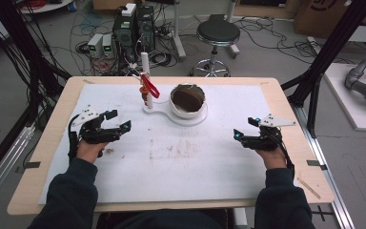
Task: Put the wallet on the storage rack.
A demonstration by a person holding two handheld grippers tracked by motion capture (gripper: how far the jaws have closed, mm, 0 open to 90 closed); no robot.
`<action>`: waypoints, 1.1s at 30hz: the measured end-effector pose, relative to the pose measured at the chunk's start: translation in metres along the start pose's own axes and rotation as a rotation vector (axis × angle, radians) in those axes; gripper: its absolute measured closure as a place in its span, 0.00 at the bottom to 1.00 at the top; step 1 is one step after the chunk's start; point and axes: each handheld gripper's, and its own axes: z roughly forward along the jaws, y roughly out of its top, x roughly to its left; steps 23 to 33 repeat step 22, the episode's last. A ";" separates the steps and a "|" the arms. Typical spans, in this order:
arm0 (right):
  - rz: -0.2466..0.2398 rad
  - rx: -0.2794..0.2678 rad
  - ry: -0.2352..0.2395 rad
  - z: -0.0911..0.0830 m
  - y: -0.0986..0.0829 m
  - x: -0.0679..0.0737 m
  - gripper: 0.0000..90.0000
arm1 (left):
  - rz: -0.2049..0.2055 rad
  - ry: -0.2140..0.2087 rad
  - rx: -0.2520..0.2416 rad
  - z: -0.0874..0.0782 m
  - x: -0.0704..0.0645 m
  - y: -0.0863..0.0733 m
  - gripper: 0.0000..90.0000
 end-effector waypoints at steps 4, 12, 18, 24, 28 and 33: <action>-0.005 0.016 -0.002 0.002 -0.001 0.002 0.24 | -0.004 -0.004 0.003 0.000 0.000 -0.001 0.22; -0.021 0.012 0.001 0.003 -0.003 0.000 0.26 | -0.010 0.001 0.005 0.000 0.001 -0.002 0.22; -0.013 0.006 -0.002 0.004 -0.004 -0.001 0.25 | -0.012 0.002 0.006 0.001 0.002 -0.002 0.22; -0.006 0.003 -0.004 0.004 -0.004 -0.002 0.25 | -0.013 0.003 0.008 0.000 0.002 -0.003 0.22; -0.006 0.003 -0.004 0.004 -0.004 -0.002 0.25 | -0.013 0.003 0.008 0.000 0.002 -0.003 0.22; -0.006 0.003 -0.004 0.004 -0.004 -0.002 0.25 | -0.013 0.003 0.008 0.000 0.002 -0.003 0.22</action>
